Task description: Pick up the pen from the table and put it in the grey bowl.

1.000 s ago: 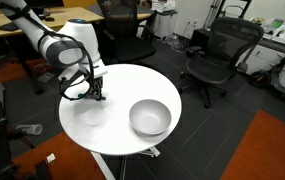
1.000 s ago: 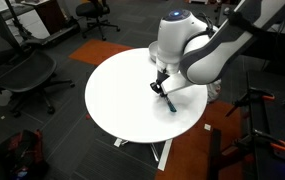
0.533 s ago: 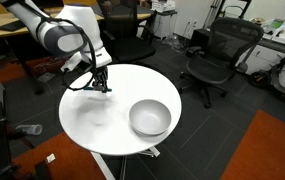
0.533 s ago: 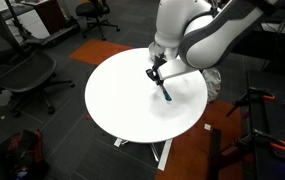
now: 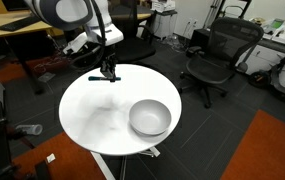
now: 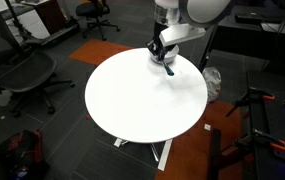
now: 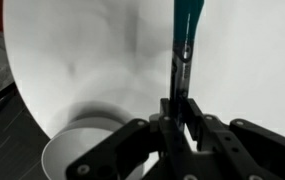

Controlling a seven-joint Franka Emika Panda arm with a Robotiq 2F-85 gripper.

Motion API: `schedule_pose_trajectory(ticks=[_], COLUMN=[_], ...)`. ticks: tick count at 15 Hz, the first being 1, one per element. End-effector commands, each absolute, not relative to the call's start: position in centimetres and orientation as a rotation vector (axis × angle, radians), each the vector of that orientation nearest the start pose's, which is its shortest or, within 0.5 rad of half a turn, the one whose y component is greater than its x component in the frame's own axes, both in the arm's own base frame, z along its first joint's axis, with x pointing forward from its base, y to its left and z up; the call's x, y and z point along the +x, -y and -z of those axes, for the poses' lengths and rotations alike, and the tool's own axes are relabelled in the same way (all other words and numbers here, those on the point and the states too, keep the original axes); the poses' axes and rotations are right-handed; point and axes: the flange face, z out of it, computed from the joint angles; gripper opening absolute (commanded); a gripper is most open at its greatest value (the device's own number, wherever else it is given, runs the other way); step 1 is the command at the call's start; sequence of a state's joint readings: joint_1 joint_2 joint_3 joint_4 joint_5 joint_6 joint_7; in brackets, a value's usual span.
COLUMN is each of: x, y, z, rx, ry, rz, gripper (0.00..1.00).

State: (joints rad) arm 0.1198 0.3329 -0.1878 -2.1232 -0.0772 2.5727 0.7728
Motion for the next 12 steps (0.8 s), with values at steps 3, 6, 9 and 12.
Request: schedule_pose_trajectory(ticks=[3, 6, 9, 12], x=[61.1, 62.8, 64.5, 65.9], y=[8.7, 11.5, 13.9, 16.2], z=[-30.8, -31.8, -32.1, -31.2], rx=[-3.050, -3.080, -3.099, -3.105], ry=[-1.116, -1.137, -1.152, -1.179], rz=[0.246, 0.282, 0.299, 0.279], gripper=[0.05, 0.05, 0.05, 0.05])
